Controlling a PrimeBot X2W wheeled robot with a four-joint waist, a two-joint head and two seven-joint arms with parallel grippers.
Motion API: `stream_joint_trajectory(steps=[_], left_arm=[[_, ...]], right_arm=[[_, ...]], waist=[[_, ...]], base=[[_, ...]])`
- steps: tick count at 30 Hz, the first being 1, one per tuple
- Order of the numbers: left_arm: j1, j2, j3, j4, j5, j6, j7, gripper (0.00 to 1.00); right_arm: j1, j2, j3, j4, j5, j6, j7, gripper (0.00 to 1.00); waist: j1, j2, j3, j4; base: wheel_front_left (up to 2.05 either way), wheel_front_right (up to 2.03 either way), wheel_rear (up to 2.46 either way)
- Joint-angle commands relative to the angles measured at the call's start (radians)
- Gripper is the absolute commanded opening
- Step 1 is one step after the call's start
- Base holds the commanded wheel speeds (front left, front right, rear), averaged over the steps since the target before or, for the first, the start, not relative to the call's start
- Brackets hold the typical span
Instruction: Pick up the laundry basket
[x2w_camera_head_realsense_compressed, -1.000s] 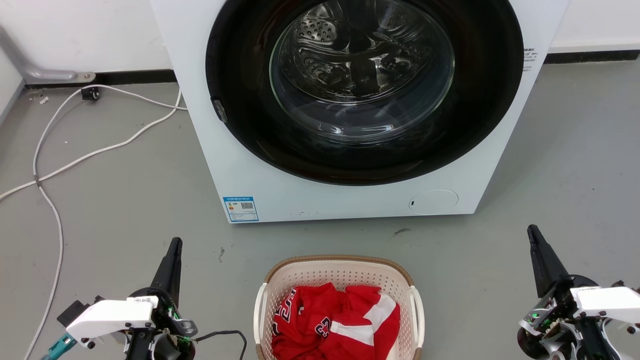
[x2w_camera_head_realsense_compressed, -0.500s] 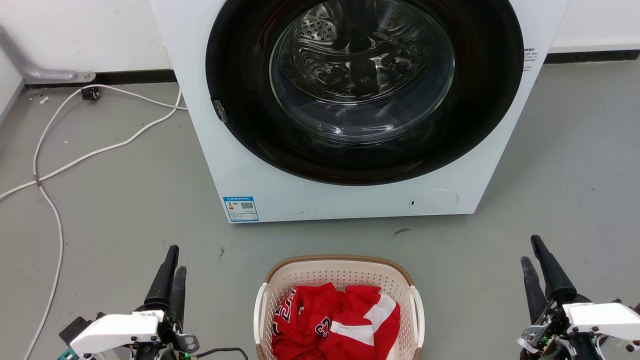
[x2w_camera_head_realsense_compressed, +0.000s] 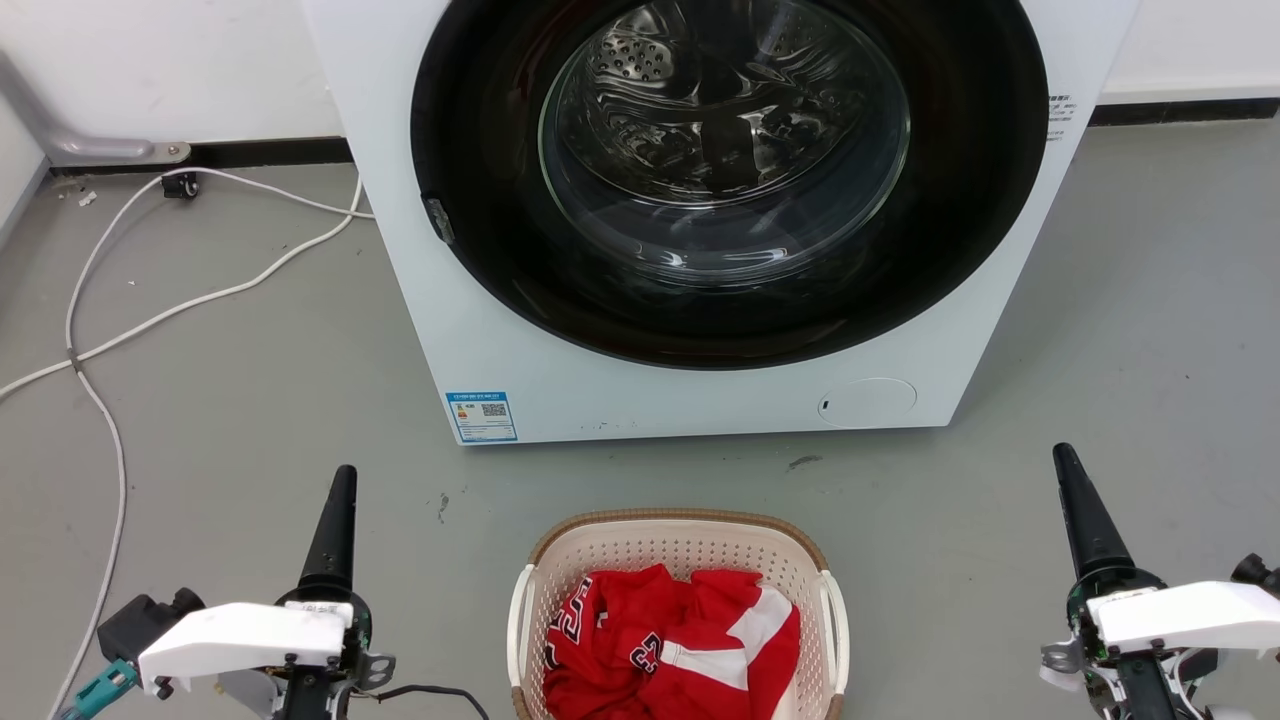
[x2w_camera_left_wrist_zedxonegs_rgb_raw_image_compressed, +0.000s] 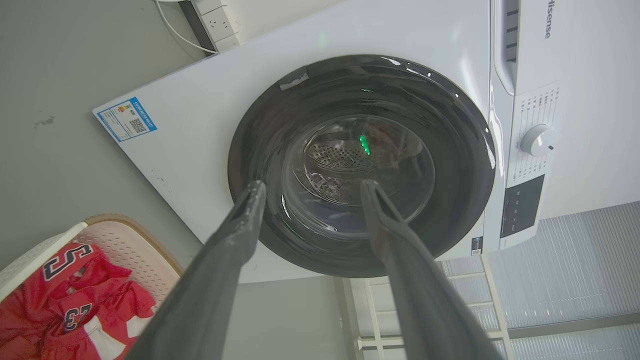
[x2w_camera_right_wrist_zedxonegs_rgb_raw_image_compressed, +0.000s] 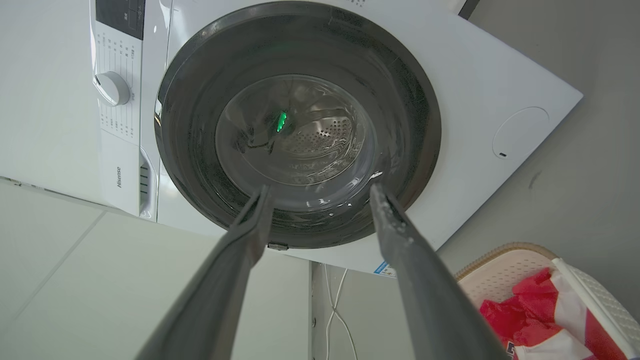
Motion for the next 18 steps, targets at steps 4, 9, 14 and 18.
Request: stream_joint_trajectory(steps=[4,9,14,18], left_arm=[[-0.006,0.004,-0.020,-0.044,0.103,0.016,-0.022,1.00],[-0.001,0.004,-0.039,-0.067,0.188,0.028,-0.043,1.00],[0.007,0.004,-0.050,-0.079,0.278,0.040,-0.062,1.00],[0.011,0.005,-0.057,-0.086,0.339,0.048,-0.076,1.00]], right_arm=[[0.002,-0.003,0.016,-0.040,-0.133,0.000,-0.024,1.00],[0.009,-0.003,0.028,-0.049,-0.240,0.000,-0.044,1.00],[0.016,-0.003,0.037,-0.056,-0.331,0.000,-0.063,1.00],[0.021,-0.003,0.046,-0.058,-0.399,0.000,-0.077,1.00]], waist=[[0.0000,0.0000,0.001,0.001],[0.0000,0.0000,0.002,0.001],[0.0000,0.0000,0.002,0.000],[0.0000,0.0000,0.003,0.000]], base=[[0.00,0.00,0.00],[0.00,0.00,0.00],[0.00,0.00,0.00],[0.00,0.00,0.00]])
